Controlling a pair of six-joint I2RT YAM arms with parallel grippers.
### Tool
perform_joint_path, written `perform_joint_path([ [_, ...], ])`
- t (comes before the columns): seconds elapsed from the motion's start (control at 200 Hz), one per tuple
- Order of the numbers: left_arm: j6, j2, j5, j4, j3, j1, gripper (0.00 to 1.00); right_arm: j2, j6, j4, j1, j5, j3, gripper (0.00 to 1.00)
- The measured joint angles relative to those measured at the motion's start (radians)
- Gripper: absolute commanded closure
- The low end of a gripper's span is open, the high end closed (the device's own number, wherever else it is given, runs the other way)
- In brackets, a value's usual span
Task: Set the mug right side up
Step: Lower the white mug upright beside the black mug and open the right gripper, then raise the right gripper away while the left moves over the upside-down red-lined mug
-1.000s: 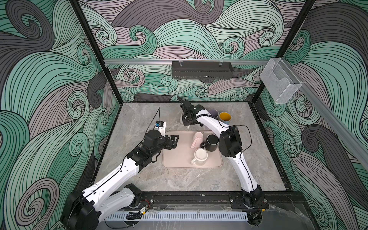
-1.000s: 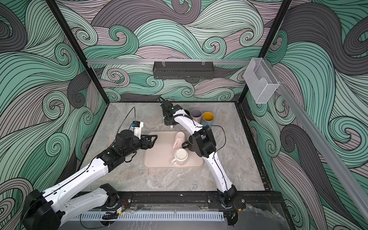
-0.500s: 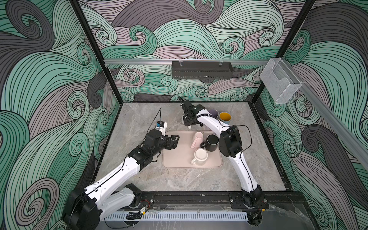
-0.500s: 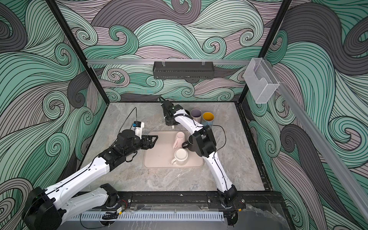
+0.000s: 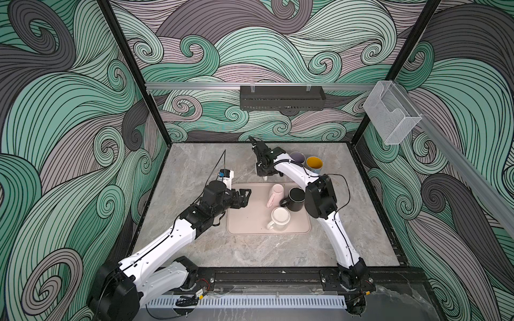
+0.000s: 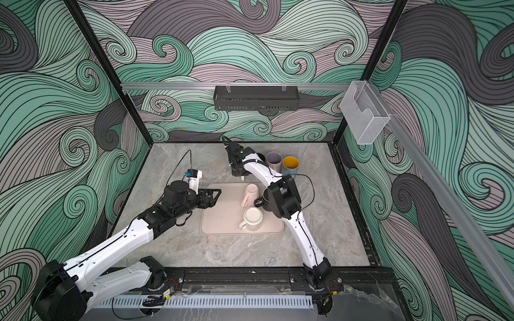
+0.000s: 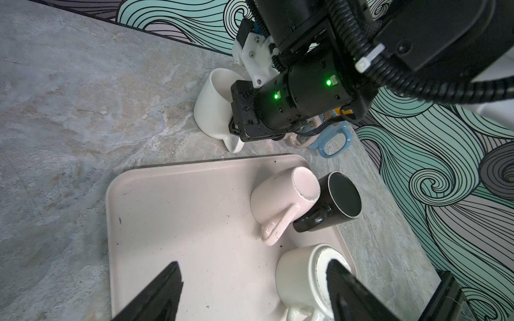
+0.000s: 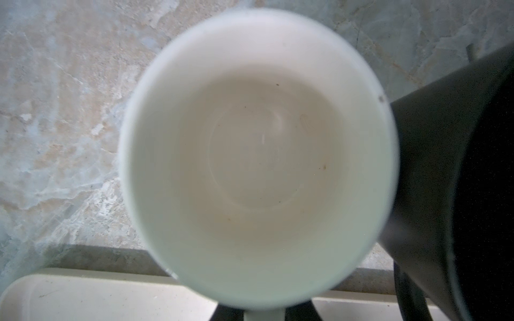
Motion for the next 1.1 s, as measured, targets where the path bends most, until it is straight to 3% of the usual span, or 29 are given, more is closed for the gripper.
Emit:
perform_joint_path([
  [0.365, -0.002, 0.000, 0.012, 0.006, -0.010, 0.000, 0.17, -0.002, 0.035, 0.018, -0.002, 0.024, -0.037, 0.65],
  [1.101, -0.018, -0.036, 0.066, 0.013, -0.046, 0.000, 0.16, -0.131, 0.027, 0.069, 0.030, 0.020, -0.161, 0.65],
])
